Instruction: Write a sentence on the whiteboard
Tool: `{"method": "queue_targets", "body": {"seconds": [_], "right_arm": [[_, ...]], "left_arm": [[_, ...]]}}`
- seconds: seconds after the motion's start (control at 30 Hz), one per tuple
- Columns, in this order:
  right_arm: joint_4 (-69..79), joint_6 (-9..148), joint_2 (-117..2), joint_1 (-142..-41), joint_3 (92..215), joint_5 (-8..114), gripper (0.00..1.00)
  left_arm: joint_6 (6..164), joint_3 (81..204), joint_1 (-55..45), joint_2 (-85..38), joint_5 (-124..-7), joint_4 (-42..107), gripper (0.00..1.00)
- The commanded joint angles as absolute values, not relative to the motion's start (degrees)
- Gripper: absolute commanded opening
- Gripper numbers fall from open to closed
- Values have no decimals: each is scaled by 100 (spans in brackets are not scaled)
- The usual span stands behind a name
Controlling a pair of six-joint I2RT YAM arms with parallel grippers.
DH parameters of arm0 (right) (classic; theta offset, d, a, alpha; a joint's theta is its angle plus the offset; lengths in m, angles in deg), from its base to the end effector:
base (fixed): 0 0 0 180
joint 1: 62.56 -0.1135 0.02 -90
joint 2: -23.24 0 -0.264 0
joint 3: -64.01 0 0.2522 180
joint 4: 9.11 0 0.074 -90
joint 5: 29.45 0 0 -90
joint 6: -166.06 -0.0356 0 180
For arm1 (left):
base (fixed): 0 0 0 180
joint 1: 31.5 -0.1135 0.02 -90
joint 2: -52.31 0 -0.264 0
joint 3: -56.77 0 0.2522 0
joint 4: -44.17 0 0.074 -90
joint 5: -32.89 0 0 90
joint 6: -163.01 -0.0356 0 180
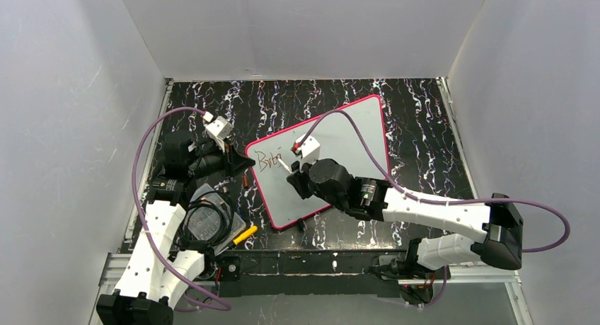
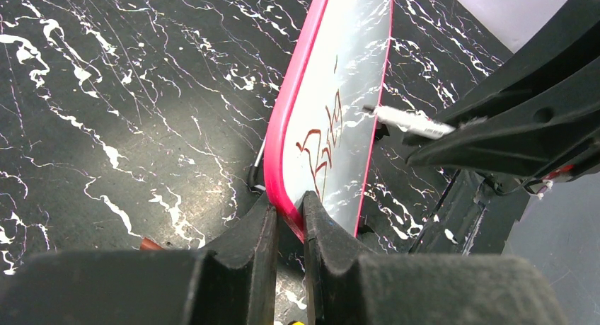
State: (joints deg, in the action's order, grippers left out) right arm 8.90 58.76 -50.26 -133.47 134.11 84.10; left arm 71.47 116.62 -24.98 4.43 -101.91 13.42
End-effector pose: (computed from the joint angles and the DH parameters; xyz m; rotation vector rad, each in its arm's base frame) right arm 0.1103 0.2751 0.3127 -0.6302 1.8603 0.6320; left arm 0.1796 -0.0458 0.3297 0.6561 1.7570 -0.7967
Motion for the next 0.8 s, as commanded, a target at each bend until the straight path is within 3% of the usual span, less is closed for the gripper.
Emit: {"method": "queue_targets", "body": {"seconds": [0.0, 0.77], "right_arm": [[632, 6091, -4840, -13362, 13733, 9128, 1], [1081, 6099, -5501, -13269, 14108, 9559, 1]], "left_arm": [[6633, 11601, -2447, 484, -10042, 1036, 0], [6644, 11597, -2447, 491, -10038, 1037, 0]]}}
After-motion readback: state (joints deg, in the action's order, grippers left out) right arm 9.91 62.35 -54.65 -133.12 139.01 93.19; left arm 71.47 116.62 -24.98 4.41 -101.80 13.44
